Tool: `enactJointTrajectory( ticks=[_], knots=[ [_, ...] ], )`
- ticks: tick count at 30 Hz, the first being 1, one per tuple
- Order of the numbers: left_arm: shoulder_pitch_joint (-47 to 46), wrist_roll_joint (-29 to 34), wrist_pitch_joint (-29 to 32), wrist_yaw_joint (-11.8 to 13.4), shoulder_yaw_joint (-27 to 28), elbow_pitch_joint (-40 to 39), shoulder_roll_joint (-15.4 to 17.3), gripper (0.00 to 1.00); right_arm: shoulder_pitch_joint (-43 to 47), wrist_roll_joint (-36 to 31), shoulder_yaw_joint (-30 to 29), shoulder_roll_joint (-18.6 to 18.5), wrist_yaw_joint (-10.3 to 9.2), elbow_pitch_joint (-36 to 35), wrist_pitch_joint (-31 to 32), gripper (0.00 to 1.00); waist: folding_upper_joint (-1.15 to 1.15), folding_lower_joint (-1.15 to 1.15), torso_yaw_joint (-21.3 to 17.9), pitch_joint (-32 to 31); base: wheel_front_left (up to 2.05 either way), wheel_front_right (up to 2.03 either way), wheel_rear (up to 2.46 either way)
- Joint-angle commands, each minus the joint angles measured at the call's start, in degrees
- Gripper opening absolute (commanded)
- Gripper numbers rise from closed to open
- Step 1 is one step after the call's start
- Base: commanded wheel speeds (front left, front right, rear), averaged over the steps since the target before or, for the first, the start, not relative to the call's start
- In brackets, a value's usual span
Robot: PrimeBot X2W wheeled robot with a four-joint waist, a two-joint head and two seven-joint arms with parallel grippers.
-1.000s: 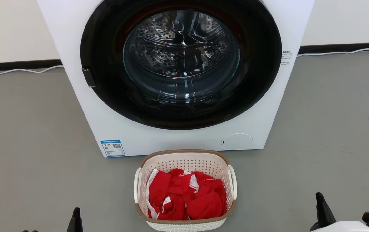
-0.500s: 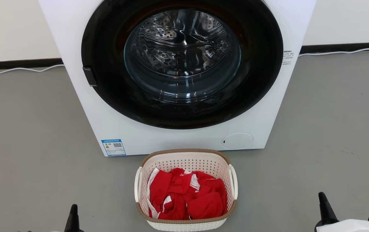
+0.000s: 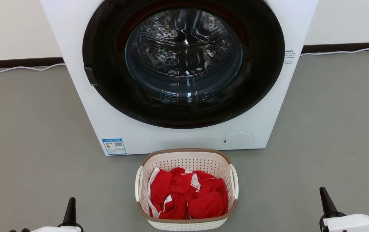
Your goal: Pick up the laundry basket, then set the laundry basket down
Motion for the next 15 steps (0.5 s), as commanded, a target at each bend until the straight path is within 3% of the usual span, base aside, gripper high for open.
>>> enactJointTrajectory(
  ticks=[1, 15],
  knots=[
    [-2.7, -1.7, 0.4, -0.3, 1.6, -1.8, 1.1, 0.00, -2.5, 2.2, 0.4, -0.9, 0.15, -1.9, 0.6, 0.00, 0.00, 0.00, 0.0, 0.0, 0.00, 0.00, 0.00],
    [-3.3, -10.0, 2.8, -0.4, 2.8, -3.4, 1.2, 0.00, -3.1, 11.9, -0.5, -1.0, 0.14, -2.8, 2.9, 0.00, 0.00, 0.00, 0.3, 0.2, 0.00, 0.00, 0.00]
  ],
)
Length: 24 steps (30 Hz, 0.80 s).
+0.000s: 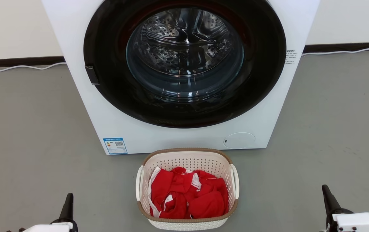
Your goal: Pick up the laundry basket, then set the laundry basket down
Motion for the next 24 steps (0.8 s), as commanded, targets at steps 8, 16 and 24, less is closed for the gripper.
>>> enactJointTrajectory(
  ticks=[8, 16, 24],
  knots=[
    [-3.4, -6.8, 1.9, -0.4, 2.5, -2.8, 1.1, 0.00, -3.3, 7.8, 0.2, -1.0, 0.15, -2.6, 2.3, 0.00, 0.00, 0.00, 0.2, 0.1, 0.00, 0.00, 0.00],
    [-3.7, -10.9, 3.0, -0.4, 3.1, -3.6, 1.1, 0.00, -3.6, 12.7, -0.3, -1.1, 0.14, -3.0, 3.4, 0.00, 0.00, 0.00, 0.3, 0.2, 0.00, 0.00, 0.00],
    [-3.7, -11.0, 3.1, -0.4, 3.1, -3.6, 1.1, 0.00, -3.6, 12.8, -0.3, -1.1, 0.14, -3.1, 3.4, 0.00, 0.00, 0.00, 0.3, 0.2, 0.00, 0.00, 0.00]
  ],
)
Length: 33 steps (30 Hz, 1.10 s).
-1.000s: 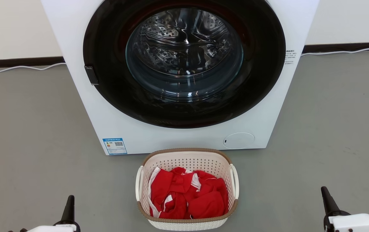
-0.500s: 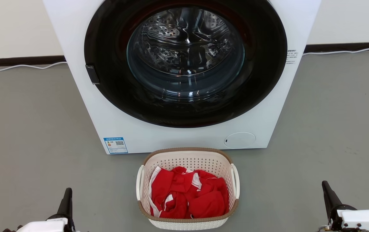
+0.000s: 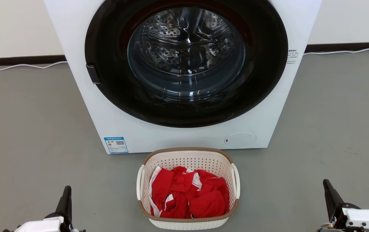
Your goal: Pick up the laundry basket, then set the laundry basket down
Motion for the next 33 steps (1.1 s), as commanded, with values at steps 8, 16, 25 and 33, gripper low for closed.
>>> enactJointTrajectory(
  ticks=[8, 16, 25, 33],
  knots=[
    [-2.8, -0.4, 0.5, -0.4, 1.9, -1.6, 1.1, 0.00, -2.6, 0.4, 1.1, -0.9, 0.18, -1.7, 0.5, 0.00, 0.00, 0.00, 0.0, 0.0, 0.00, 0.00, 0.00],
    [-2.8, -0.4, 0.5, -0.4, 1.9, -1.6, 1.1, 0.00, -2.6, 0.4, 1.1, -0.9, 0.18, -1.7, 0.5, 0.00, 0.00, 0.00, 0.0, 0.0, 0.00, 0.00, 0.00],
    [-2.8, -0.4, 0.5, -0.4, 1.9, -1.6, 1.1, 0.00, -2.6, 0.4, 1.1, -0.9, 0.18, -1.7, 0.5, 0.00, 0.00, 0.00, 0.0, 0.0, 0.00, 0.00, 0.00],
    [-2.8, -0.4, 0.5, -0.4, 1.9, -1.6, 1.1, 0.00, -2.6, 0.4, 1.1, -0.9, 0.18, -1.7, 0.5, 0.00, 0.00, 0.00, 0.0, 0.0, 0.00, 0.00, 0.00]
  ],
)
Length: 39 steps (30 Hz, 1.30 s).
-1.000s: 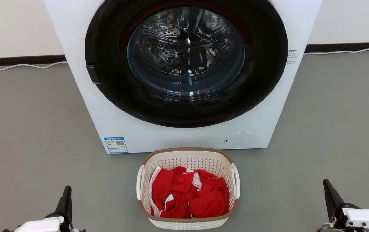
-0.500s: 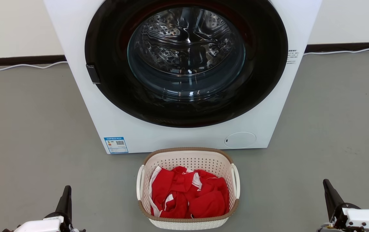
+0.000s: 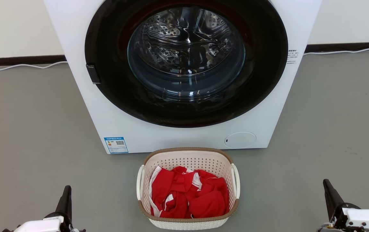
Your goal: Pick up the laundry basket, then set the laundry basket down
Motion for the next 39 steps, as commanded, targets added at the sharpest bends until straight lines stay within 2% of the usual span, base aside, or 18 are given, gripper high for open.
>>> enactJointTrajectory(
  ticks=[1, 39],
  knots=[
    [-2.7, -0.4, 0.5, -0.4, 1.9, -1.6, 1.1, 0.00, -2.6, 0.4, 1.1, -0.9, 0.18, -1.7, 0.5, 0.00, 0.00, 0.00, 0.0, 0.0, 0.00, 0.00, 0.00],
    [-2.7, -0.4, 0.5, -0.4, 1.9, -1.6, 1.1, 0.00, -2.6, 0.4, 1.1, -0.9, 0.18, -1.7, 0.5, 0.00, 0.00, 0.00, 0.0, 0.0, 0.00, 0.00, 0.00]
  ],
)
